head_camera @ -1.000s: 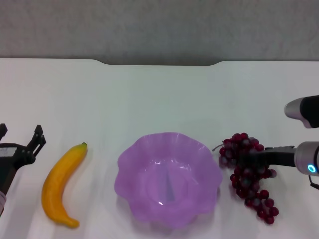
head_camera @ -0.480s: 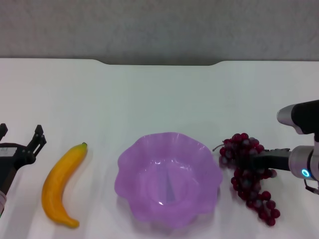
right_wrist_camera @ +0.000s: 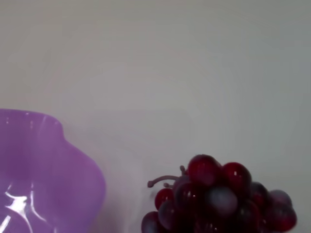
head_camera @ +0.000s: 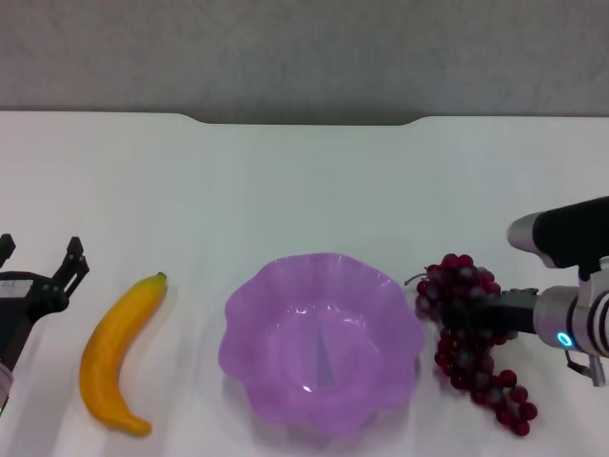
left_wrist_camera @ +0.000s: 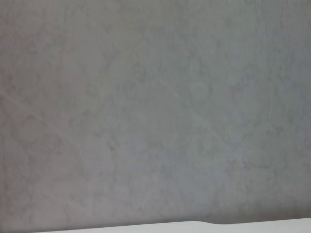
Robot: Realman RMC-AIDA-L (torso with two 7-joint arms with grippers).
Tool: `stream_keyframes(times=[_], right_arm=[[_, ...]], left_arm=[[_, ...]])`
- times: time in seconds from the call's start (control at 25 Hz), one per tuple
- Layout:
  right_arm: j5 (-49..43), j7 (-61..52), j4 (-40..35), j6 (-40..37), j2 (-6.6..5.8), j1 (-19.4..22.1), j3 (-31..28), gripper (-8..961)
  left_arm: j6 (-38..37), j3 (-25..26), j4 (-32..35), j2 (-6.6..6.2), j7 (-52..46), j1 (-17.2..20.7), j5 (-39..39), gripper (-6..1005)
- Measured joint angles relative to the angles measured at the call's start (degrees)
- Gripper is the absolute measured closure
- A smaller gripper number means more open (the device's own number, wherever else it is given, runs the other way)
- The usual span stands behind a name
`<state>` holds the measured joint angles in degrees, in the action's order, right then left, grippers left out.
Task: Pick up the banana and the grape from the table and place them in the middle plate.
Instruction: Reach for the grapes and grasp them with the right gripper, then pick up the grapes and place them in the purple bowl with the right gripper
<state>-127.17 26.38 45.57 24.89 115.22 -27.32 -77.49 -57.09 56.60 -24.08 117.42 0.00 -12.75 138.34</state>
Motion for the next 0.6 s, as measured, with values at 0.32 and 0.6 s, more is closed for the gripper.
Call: stream_keyframes(times=[0.32,0.6], right_arm=[[0.0,0.2,-0.1,-1.8,0.0,0.1,1.9,220],[0.1,0.2,-0.2,-3.2,0.0,0.6,2.5,380]], left_arm=[[-0.2,0.0,0.0,0.0,0.0,0.0,0.0,105],[-0.3,0.0,0.0,0.0,0.0,0.0,0.0,105]])
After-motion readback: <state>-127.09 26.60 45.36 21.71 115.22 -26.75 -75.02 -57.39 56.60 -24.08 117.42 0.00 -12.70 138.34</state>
